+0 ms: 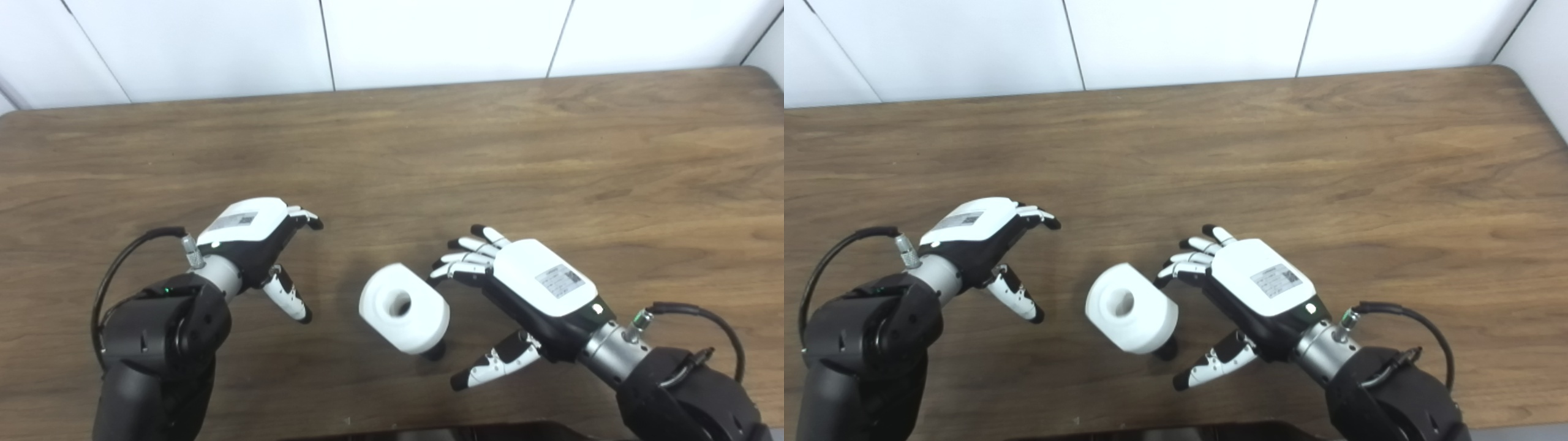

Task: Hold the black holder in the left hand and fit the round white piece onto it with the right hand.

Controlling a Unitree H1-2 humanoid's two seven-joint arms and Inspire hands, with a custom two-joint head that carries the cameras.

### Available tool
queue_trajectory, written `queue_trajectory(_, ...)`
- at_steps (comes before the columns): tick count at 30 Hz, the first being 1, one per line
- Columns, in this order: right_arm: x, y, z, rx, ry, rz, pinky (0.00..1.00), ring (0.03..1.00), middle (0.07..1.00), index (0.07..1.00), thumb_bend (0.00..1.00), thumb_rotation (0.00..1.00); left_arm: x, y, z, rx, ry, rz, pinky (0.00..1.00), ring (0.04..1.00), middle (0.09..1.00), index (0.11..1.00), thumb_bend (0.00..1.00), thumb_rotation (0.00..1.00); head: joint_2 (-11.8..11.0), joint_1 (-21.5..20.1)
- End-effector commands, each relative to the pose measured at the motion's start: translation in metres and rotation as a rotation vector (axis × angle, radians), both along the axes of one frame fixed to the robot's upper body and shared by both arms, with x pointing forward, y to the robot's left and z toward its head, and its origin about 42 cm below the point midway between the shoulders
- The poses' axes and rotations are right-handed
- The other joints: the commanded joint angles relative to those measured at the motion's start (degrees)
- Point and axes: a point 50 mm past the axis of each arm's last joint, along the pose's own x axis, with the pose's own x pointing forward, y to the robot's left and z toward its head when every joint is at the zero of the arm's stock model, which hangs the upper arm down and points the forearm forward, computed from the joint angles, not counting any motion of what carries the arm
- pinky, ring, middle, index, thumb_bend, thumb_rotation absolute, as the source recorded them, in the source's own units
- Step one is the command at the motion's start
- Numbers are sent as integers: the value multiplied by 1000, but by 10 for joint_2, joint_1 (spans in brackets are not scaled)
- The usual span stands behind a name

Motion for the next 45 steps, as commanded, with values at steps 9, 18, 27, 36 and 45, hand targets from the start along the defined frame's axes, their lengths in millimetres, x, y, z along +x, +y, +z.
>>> queue_trajectory(9, -1, -7, 10, -3, -62, -14, 1000, 929, 841, 739, 841, 387, 4, 2, 5, 6, -1, 20, 1000, 1000, 946, 841, 922, 15, 1, 2)
queue_trajectory(18, 5, -11, 7, 3, -53, -40, 1000, 926, 833, 736, 836, 383, 1, -2, 6, -5, -4, 9, 1000, 1000, 941, 830, 920, 22, 1, 1)
queue_trajectory(27, 16, -19, 13, 13, -102, -106, 1000, 941, 832, 749, 848, 417, -1, -1, 5, -21, -1, 12, 1000, 989, 932, 820, 922, 8, -3, 2)
queue_trajectory(36, 29, -30, 22, 13, -160, -158, 1000, 931, 845, 768, 860, 492, -4, 4, 9, -39, -18, 21, 991, 980, 914, 821, 900, 68, -10, 2)
queue_trajectory(45, 49, -52, 13, 48, -132, -241, 1000, 953, 877, 794, 709, 538, -11, 24, -5, -207, -119, 77, 869, 880, 866, 818, 747, 539, -17, 8)
